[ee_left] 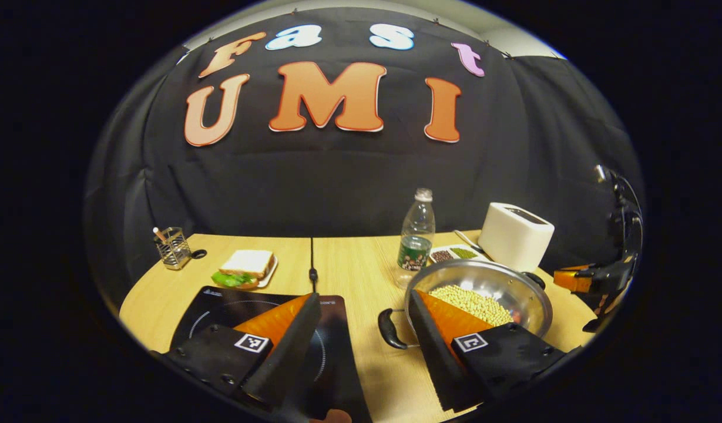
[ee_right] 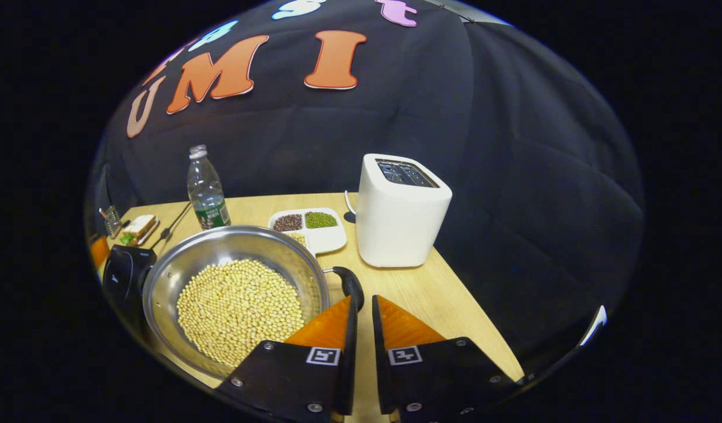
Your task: First push the handle of the pot to place it horizontally, then grasp the pot with both hands and set it on the induction cooktop.
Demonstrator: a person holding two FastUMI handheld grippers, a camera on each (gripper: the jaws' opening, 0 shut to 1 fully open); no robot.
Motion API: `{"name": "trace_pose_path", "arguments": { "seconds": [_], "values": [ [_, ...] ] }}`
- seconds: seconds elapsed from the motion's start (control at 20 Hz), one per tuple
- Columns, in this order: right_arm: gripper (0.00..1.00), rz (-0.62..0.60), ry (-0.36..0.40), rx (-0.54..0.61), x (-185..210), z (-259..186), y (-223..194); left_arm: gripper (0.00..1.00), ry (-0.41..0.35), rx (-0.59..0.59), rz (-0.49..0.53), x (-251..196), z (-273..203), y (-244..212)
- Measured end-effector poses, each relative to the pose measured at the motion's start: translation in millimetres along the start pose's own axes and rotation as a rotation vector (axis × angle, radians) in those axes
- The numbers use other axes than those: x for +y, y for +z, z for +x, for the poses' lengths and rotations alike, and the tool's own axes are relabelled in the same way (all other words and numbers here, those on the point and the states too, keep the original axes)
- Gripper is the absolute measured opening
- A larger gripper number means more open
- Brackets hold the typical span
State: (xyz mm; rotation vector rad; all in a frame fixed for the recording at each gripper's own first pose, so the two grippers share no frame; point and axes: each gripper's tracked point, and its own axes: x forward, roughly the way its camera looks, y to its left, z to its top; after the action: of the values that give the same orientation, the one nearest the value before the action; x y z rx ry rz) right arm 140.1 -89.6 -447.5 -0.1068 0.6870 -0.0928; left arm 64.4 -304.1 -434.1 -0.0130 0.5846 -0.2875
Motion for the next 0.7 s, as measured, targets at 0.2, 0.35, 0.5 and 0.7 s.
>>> {"name": "trace_pose_path", "arguments": {
  "seconds": [0.2,0.35,0.5,0.7],
  "values": [
    [0.5,-0.052,0.009,-0.022,3.4,13.8,4.0,0.99,-0.037,0.08,0.022,-27.3,24.1,-27.6],
    [0.88,-0.035,0.035,0.005,9.9,27.2,-2.1,0.99,-0.061,0.144,0.01,-41.9,41.2,-50.1],
    [0.94,-0.019,0.052,0.038,12.8,43.2,-11.1,0.99,-0.056,0.175,0.031,-44.3,54.7,-60.2],
    [0.94,-0.004,0.073,0.096,19.0,59.4,-24.1,0.96,-0.066,0.246,0.022,-46.9,77.2,-79.5]
  ]
}}
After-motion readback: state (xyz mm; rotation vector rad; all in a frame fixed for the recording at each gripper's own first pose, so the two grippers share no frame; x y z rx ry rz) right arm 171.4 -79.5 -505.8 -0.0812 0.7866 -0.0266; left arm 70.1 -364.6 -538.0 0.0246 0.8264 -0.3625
